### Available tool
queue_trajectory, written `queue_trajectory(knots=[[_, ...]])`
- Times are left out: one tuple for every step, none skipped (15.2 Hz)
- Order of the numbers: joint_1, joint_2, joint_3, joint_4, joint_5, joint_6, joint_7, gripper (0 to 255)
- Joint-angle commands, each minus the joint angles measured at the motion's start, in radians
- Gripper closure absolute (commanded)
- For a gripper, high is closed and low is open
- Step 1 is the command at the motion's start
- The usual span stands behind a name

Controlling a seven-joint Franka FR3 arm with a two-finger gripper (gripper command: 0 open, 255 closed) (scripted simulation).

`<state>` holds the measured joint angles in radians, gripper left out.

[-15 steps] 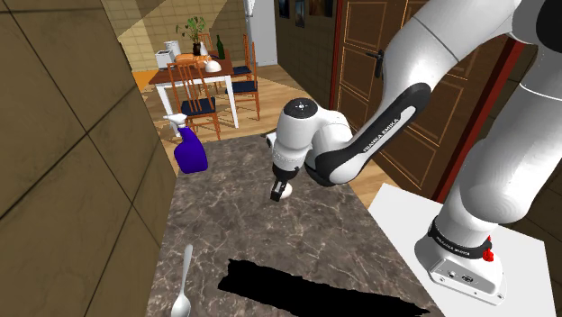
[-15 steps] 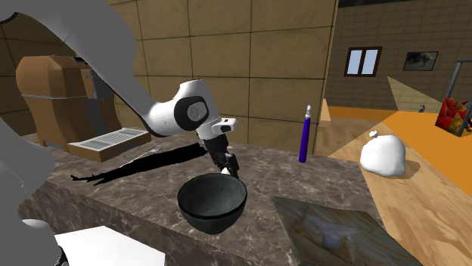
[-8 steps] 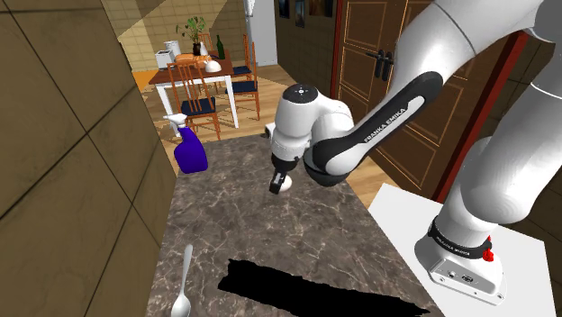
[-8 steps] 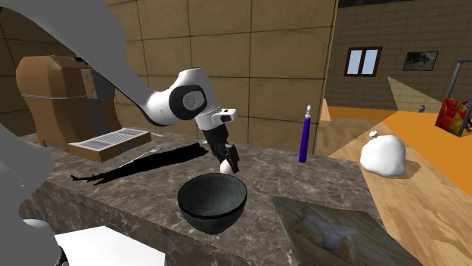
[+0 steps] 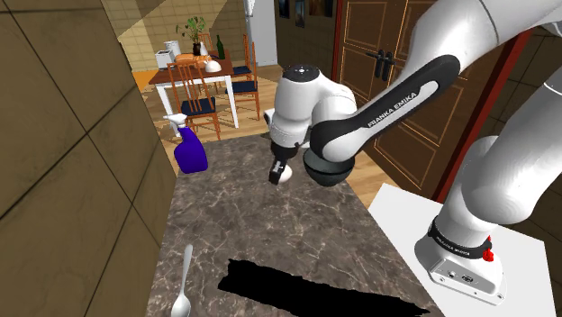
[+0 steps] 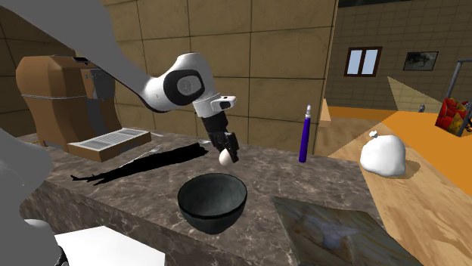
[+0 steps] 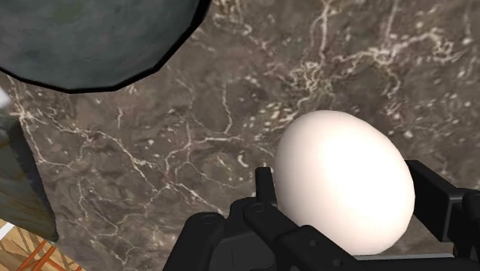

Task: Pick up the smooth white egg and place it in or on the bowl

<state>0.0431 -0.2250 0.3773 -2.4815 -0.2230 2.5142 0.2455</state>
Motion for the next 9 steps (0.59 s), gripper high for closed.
queue_trajectory(knots=[[0.006, -0.017, -0.006, 0.017, 0.018, -0.032, -0.018, 255], [0.009, -0.025, -0.008, 0.023, 0.025, -0.045, -0.026, 255], [0.011, -0.033, -0.011, 0.030, 0.032, -0.059, -0.033, 255], [0.014, -0.040, -0.013, 0.037, 0.039, -0.073, -0.040, 255], [0.016, -0.048, -0.016, 0.045, 0.045, -0.087, -0.046, 255], [0.018, -0.054, -0.018, 0.052, 0.050, -0.101, -0.052, 255], [0.020, -0.061, -0.020, 0.060, 0.056, -0.114, -0.058, 255], [0.022, -0.068, -0.023, 0.068, 0.061, -0.128, -0.064, 255], [0.024, -0.074, -0.025, 0.076, 0.066, -0.142, -0.070, 255]])
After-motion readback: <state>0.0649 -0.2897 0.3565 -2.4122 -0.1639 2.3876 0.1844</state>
